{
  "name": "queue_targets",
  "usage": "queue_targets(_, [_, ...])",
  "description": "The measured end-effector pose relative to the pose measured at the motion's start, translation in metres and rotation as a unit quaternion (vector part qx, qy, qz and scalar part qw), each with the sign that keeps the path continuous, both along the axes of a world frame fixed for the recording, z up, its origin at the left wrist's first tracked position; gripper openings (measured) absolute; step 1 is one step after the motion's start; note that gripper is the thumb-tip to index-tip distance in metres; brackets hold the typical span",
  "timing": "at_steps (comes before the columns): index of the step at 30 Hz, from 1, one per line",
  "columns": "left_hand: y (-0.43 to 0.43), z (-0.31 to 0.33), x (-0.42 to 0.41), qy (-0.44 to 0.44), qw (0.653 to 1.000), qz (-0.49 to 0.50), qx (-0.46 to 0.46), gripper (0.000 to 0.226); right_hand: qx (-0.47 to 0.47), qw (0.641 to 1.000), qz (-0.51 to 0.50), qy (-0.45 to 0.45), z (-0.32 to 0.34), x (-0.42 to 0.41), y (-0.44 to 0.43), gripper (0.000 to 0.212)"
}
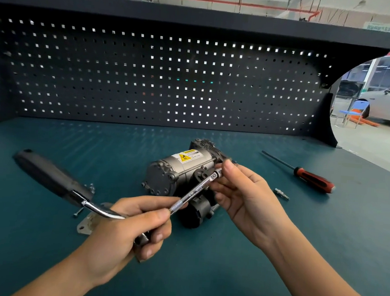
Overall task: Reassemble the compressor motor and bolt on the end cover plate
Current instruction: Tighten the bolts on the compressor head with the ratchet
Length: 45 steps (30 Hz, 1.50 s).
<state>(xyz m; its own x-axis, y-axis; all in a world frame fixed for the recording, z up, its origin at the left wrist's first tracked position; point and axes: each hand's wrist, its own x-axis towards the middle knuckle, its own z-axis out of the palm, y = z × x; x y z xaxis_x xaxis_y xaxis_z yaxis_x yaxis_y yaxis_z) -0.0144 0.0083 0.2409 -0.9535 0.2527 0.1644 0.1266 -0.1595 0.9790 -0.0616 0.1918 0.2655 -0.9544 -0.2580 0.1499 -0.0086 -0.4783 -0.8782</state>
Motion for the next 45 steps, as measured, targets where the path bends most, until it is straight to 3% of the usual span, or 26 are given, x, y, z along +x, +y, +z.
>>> queue_targets(7, [0.001,-0.002,-0.002,0.017,0.999,0.026,-0.018,0.028,0.024,0.999,-0.008,0.025,-0.001,-0.001,0.0,0.026])
queue_targets(13, [0.005,-0.006,0.0,0.121,0.983,0.099,-0.092,0.035,0.061,0.995,-0.064,0.046,-0.005,-0.001,-0.002,0.026])
queue_targets(17, [0.006,-0.009,0.0,0.144,0.975,0.127,-0.113,0.049,0.057,0.995,-0.067,0.046,-0.008,0.0,-0.005,0.02])
queue_targets(27, [-0.009,0.003,-0.005,0.077,0.987,0.097,-0.097,0.039,0.067,0.996,-0.034,0.047,-0.009,0.0,-0.005,0.019])
queue_targets(32, [-0.006,0.002,-0.002,0.147,0.973,0.112,-0.138,0.034,0.09,0.991,-0.057,0.078,-0.009,0.0,-0.005,0.021])
queue_targets(38, [-0.02,0.012,-0.008,0.074,0.988,0.067,-0.117,0.016,0.106,0.989,-0.009,0.107,-0.011,0.0,-0.004,0.019])
queue_targets(40, [-0.023,0.016,-0.01,0.044,0.993,0.032,-0.107,0.02,0.13,0.983,0.031,0.127,-0.006,-0.002,0.004,0.016])
queue_targets(43, [-0.029,0.018,-0.013,-0.008,0.994,-0.002,-0.112,0.033,0.223,0.955,0.075,0.18,0.001,-0.005,0.018,0.008])
queue_targets(45, [-0.032,0.017,-0.014,-0.036,0.991,-0.007,-0.129,0.028,0.299,0.924,0.109,0.212,0.003,-0.006,0.024,0.003])
